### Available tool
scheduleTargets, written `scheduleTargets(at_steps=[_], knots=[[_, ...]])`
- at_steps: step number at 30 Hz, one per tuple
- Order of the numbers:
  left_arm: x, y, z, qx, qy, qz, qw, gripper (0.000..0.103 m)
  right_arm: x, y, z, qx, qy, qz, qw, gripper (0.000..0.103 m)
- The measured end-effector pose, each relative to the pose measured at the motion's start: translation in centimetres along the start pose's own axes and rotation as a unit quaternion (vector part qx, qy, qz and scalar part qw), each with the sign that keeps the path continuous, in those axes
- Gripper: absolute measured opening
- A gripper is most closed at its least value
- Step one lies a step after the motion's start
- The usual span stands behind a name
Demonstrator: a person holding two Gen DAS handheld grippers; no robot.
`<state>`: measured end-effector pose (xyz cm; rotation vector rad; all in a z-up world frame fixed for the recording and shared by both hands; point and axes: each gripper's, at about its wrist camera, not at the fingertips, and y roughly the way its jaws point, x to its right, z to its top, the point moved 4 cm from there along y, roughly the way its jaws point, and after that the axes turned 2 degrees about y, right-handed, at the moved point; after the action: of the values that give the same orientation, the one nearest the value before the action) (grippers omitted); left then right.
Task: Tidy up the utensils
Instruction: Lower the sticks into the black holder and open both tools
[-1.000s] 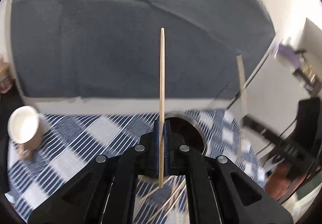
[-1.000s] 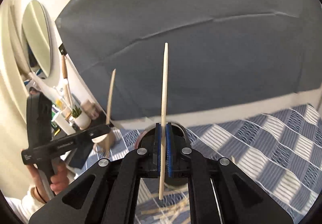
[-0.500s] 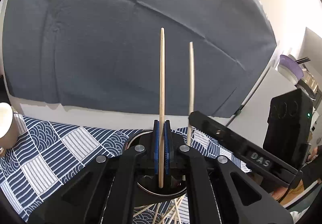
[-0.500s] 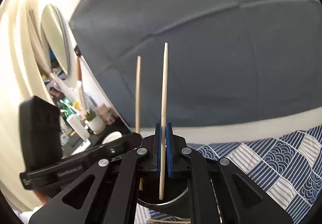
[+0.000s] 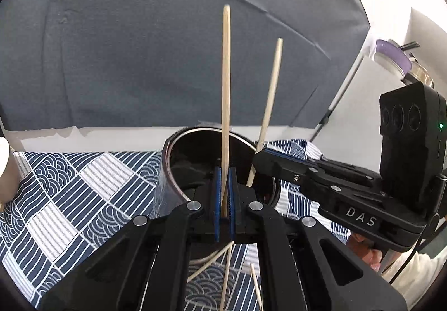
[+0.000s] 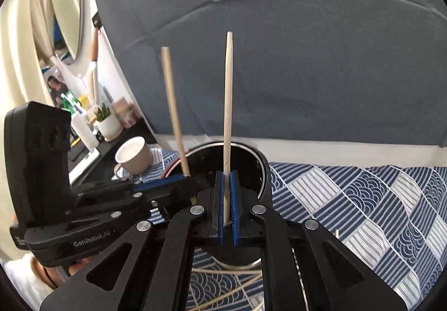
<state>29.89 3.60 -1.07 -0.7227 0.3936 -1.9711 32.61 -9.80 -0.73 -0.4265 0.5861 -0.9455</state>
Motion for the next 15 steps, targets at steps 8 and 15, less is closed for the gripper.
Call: scheduleTargets(at_steps=[8,15], knots=[[0.7,-1.9,-0.4,-0.013,0.012,0.033,0.9993,0.007,0.1,-1.7,-1.3,-0.022,0.001,0.004,1.000,0.008],[1.0,-5.4,-0.7,-0.014,0.002,0.046,0.9988,0.031,-0.4,-4.9,-1.4,-0.023,-0.022,-0.013,0.999,0.042]])
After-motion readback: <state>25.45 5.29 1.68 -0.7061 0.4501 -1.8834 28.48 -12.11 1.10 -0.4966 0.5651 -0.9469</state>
